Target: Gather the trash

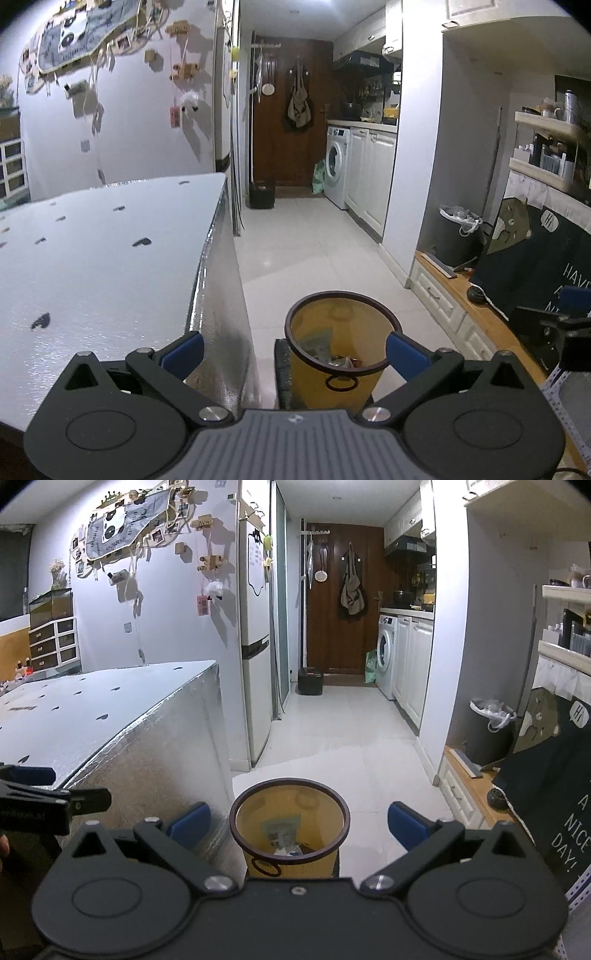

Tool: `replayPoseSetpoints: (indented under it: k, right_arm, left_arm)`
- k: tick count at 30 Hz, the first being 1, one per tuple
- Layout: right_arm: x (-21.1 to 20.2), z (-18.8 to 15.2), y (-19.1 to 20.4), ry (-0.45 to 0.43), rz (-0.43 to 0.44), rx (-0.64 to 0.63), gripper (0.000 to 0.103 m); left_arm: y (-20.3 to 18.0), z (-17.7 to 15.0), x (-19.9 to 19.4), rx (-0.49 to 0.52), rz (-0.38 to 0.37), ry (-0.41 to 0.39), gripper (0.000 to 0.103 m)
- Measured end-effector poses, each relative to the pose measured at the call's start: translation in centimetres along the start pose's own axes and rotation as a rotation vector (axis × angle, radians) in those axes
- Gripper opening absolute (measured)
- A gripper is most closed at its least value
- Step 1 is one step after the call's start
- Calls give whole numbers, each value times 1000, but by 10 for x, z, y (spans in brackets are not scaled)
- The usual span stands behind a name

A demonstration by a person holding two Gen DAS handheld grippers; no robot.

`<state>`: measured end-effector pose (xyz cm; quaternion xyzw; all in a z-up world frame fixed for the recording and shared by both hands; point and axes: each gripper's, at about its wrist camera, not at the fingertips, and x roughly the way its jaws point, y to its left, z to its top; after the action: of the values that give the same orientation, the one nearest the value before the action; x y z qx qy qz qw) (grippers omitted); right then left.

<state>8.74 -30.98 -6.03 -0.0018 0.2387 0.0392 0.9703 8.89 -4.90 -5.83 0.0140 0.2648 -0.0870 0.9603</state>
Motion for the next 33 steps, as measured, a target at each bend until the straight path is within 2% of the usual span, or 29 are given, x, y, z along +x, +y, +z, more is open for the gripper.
replayPoseSetpoints:
  k: [9, 33]
  right_arm:
    - [-15, -8, 1, -20, -27, -2, 103]
    - [-20, -22, 2, -19, -52, -6, 103]
  left_arm:
    - [-2, -11, -15, -4, -5, -24, 103]
    - [5, -24, -18, -7, -3, -21, 103]
